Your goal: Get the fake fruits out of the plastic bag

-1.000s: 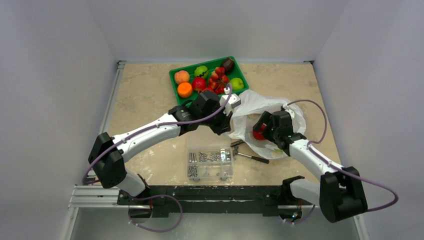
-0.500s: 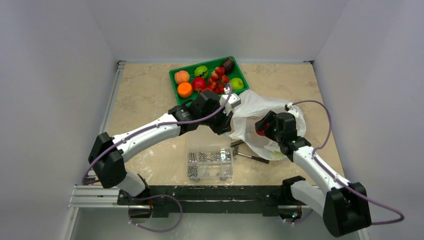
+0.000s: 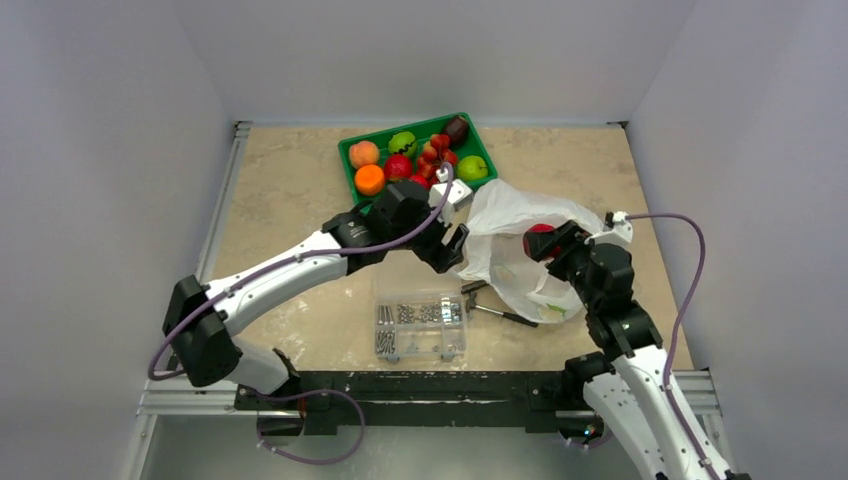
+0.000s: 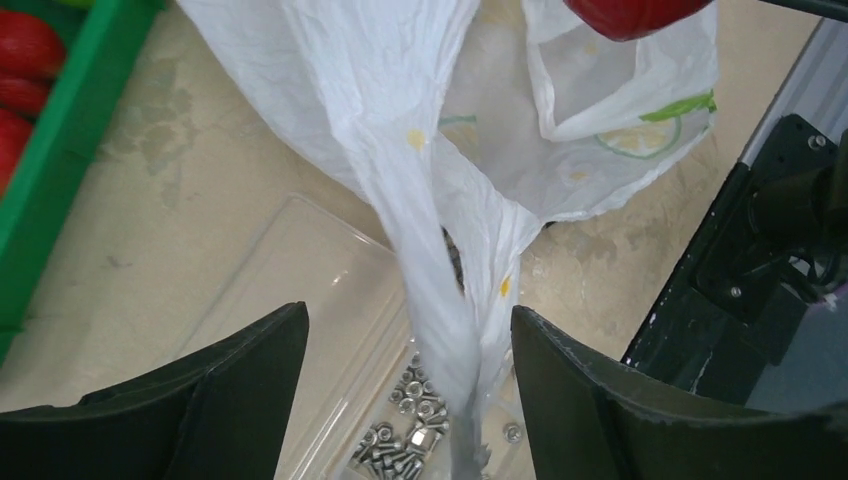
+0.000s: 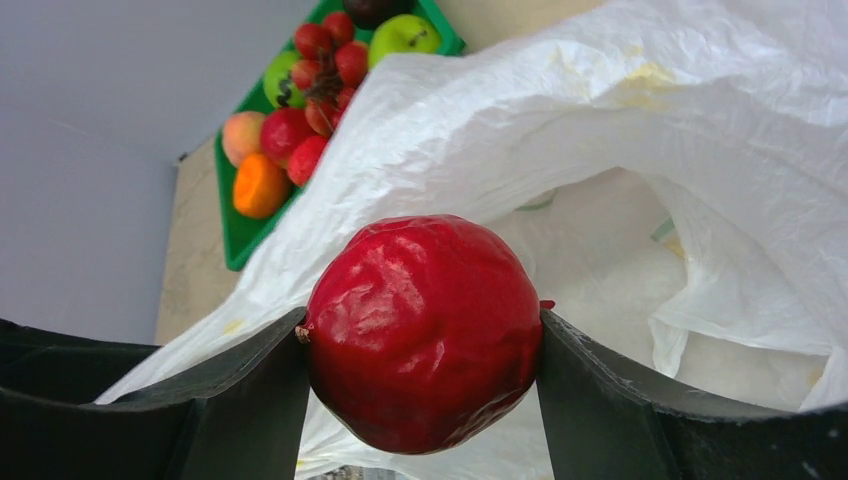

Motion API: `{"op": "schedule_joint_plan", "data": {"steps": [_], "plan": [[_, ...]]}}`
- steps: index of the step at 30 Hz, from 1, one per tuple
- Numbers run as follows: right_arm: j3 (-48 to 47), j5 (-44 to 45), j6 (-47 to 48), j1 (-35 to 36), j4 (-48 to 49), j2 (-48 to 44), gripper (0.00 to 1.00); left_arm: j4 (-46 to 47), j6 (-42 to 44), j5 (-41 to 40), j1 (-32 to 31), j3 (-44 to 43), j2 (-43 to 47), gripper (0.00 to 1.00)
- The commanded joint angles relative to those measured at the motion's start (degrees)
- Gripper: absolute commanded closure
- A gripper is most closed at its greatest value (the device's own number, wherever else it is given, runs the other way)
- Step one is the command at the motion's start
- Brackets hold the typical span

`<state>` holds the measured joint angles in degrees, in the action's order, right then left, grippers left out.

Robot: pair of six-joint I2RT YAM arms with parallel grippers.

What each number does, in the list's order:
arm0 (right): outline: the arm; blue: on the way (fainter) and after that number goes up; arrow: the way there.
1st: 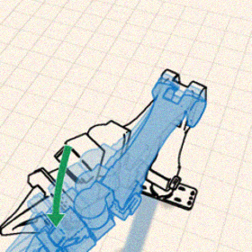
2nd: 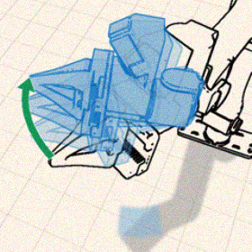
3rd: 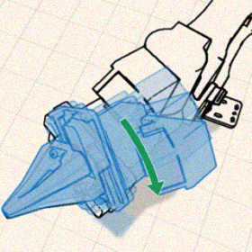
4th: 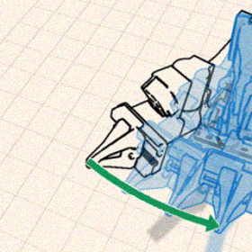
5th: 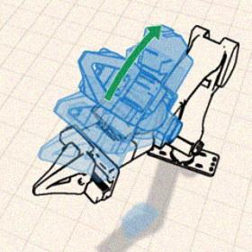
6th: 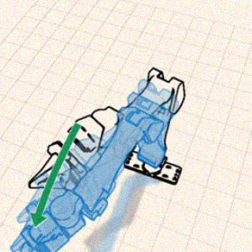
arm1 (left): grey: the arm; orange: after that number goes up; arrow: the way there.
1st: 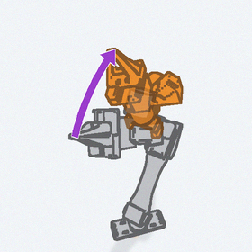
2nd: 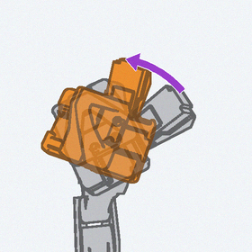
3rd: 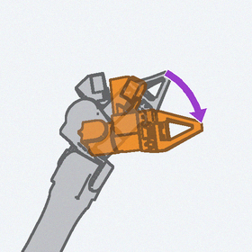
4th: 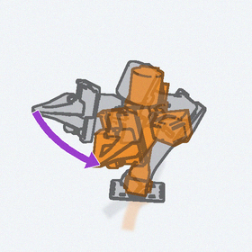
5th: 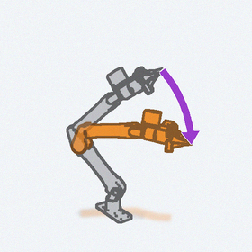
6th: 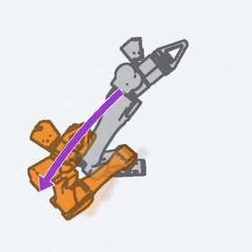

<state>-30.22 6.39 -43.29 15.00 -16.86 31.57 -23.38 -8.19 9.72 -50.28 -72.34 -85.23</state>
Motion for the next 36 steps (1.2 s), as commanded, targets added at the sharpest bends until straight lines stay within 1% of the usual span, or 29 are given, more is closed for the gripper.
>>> {"op": "schedule_joint_plan", "data": {"steps": [1,3,5,8,11,13,14,16,18,21,23,26,31,36], "plan": [[-8.50,-1.56,1.20,0.06,-1.45,-0.55,1.00,5.50,2.60,-11.42,-0.10,2.21,10.36,0.24],[-12.04,-1.95,1.97,0.11,-1.14,1.06,1.00,10.06,2.44,-17.48,-0.08,5.65,15.12,0.22],[-14.98,-2.11,2.91,0.11,0.02,3.29,1.00,16.42,3.38,-21.62,-0.08,10.73,19.91,0.22],[-18.65,-3.06,3.98,0.08,2.69,7.58,1.00,20.67,3.90,-29.97,-0.08,14.09,24.82,0.22],[-20.99,-5.56,3.56,0.24,8.76,12.28,1.00,22.03,4.56,-39.90,-0.02,15.02,26.06,0.22],[-23.98,-6.25,3.07,0.83,12.29,17.53,1.00,21.82,5.26,-44.62,0.28,14.46,25.18,0.23],[-26.28,-6.23,3.03,1.60,13.84,21.59,1.00,21.13,4.84,-45.66,0.71,13.93,24.67,0.23],[-29.95,-6.09,3.45,3.75,16.31,27.74,1.00,19.08,3.17,-45.45,1.91,12.87,23.81,0.23],[-34.06,-3.85,4.81,6.55,18.79,34.03,1.00,18.22,2.04,-44.06,3.08,12.46,23.50,0.23],[-41.65,-1.47,6.42,7.25,18.82,44.60,1.00,17.53,1.24,-42.78,4.49,12.07,23.48,0.23],[-47.99,0.09,8.27,7.34,17.04,52.13,1.00,17.04,0.78,-42.14,5.33,11.87,23.56,0.24],[-58.18,3.53,9.28,7.34,11.00,63.45,1.00,16.95,0.47,-41.04,6.72,11.69,24.00,0.25],[-72.91,7.32,11.19,7.46,5.59,80.02,1.00,16.20,0.24,-39.84,7.94,11.34,24.14,0.25],[-87.24,9.15,13.44,7.48,-1.77,93.32,0.97,15.86,0.33,-38.08,7.94,11.17,23.44,0.25]]}}
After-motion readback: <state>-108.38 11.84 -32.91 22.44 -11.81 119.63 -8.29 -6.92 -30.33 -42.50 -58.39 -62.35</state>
